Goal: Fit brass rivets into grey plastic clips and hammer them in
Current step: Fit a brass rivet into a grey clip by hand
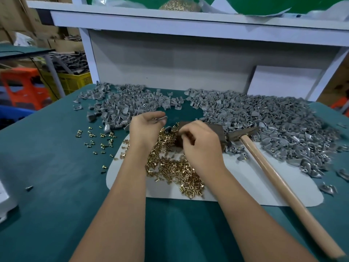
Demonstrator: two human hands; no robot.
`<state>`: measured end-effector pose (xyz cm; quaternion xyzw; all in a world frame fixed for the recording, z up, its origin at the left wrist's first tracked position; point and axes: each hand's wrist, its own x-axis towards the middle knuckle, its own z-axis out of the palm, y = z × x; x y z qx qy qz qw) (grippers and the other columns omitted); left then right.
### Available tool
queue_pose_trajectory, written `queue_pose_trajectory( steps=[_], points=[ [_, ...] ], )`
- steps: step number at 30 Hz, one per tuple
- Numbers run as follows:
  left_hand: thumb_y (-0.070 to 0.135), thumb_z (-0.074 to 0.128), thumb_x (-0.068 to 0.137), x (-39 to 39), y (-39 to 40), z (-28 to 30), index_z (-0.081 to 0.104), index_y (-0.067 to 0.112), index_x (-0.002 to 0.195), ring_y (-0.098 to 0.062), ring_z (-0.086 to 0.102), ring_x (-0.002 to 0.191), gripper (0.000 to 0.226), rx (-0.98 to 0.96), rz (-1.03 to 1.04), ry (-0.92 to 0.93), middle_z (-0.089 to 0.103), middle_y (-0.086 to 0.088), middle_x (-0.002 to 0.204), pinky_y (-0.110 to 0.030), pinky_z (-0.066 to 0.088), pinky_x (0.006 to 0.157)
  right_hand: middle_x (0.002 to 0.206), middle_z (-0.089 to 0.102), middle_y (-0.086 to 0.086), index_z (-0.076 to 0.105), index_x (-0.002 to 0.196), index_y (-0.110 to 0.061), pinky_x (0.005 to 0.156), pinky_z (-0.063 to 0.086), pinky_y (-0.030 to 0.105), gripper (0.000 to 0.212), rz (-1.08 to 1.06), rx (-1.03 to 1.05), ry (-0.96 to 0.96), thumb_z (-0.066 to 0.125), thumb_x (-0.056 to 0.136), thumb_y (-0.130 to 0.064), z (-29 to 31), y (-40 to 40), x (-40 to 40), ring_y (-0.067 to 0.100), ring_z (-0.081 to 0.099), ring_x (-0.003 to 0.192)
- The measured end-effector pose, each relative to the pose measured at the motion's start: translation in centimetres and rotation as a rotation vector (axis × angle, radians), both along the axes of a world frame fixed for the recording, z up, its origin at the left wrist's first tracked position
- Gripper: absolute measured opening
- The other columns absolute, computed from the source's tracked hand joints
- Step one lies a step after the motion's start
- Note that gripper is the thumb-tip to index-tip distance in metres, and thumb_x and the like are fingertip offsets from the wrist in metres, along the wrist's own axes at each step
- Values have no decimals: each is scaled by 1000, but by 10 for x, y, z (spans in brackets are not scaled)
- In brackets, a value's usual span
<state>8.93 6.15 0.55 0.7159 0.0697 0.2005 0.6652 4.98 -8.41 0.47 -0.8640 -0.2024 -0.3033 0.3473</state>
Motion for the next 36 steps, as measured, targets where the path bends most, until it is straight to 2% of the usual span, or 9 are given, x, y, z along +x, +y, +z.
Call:
queue_pose_trajectory(
  steps=[3, 6, 11, 17, 22, 25, 28, 33, 36],
  points=[
    [10, 70, 88, -3, -18, 1, 73, 27, 92, 5, 65, 66, 18, 54, -71, -24, 74, 7, 88, -11, 50, 60, 109, 59, 2, 66, 114, -5, 89, 36, 6, 27, -155, 89, -68, 58, 89, 1, 3, -14, 6, 6, 49, 98],
    [20, 68, 90, -5, -34, 0, 71, 32, 99, 1, 65, 94, 16, 166, -141, -60, 72, 13, 98, -22, 51, 85, 120, 53, 9, 62, 118, 2, 87, 28, -3, 27, -262, 145, -98, 53, 93, 1, 4, -29, 12, 5, 42, 102],
    [33, 65, 91, -5, -49, -8, 72, 27, 105, 14, 60, 81, 17, 354, -186, -66, 71, 19, 91, -19, 54, 76, 129, 48, 9, 68, 107, 0, 90, 29, 8, 21, -347, 178, -33, 51, 95, -4, -3, -43, 18, 13, 47, 112],
    [34, 61, 95, 5, -52, -15, 74, 26, 101, -21, 58, 112, 17, 510, -151, -56, 68, 0, 113, -47, 49, 96, 124, 48, 7, 67, 101, 1, 78, 26, -7, 18, -295, 150, -52, 52, 95, -6, -9, -39, 23, -1, 35, 93],
    [44, 43, 101, 5, -51, -14, 73, 27, 101, -31, 55, 114, 35, 409, -148, 34, 66, -5, 110, -50, 48, 97, 109, 53, 4, 69, 98, -7, 76, 40, 21, 12, -352, 108, -82, 59, 91, -10, -10, -40, 23, 11, 46, 92],
    [42, 50, 86, 1, -51, -10, 72, 33, 97, -27, 49, 122, 26, 298, -212, 58, 58, -4, 122, -49, 45, 102, 98, 61, 2, 70, 94, -12, 81, 39, 29, 10, -372, 61, -111, 61, 89, -11, -10, -41, 24, 20, 49, 96],
    [27, 58, 77, -1, -51, -10, 70, 37, 92, -24, 37, 132, 22, 334, -250, 74, 46, -5, 132, -47, 40, 108, 96, 63, -1, 68, 95, -13, 82, 39, 30, 10, -316, 109, -74, 59, 91, -11, -12, -39, 26, 16, 47, 94],
    [16, 61, 83, 3, -50, -14, 68, 39, 85, -17, 29, 132, 25, 399, -242, -5, 48, 31, 104, -45, 33, 113, 87, 55, -12, 68, 96, -13, 76, 36, 24, 14, -254, 227, -9, 57, 91, -6, -12, -38, 31, 10, 49, 90],
    [17, 63, 85, 5, -48, -15, 70, 40, 87, -18, 31, 132, 24, 419, -246, -18, 50, 29, 103, -46, 32, 112, 86, 54, -14, 70, 96, -13, 77, 37, 21, 14, -209, 247, 11, 59, 90, -7, -12, -37, 32, 11, 52, 91]
  ],
)
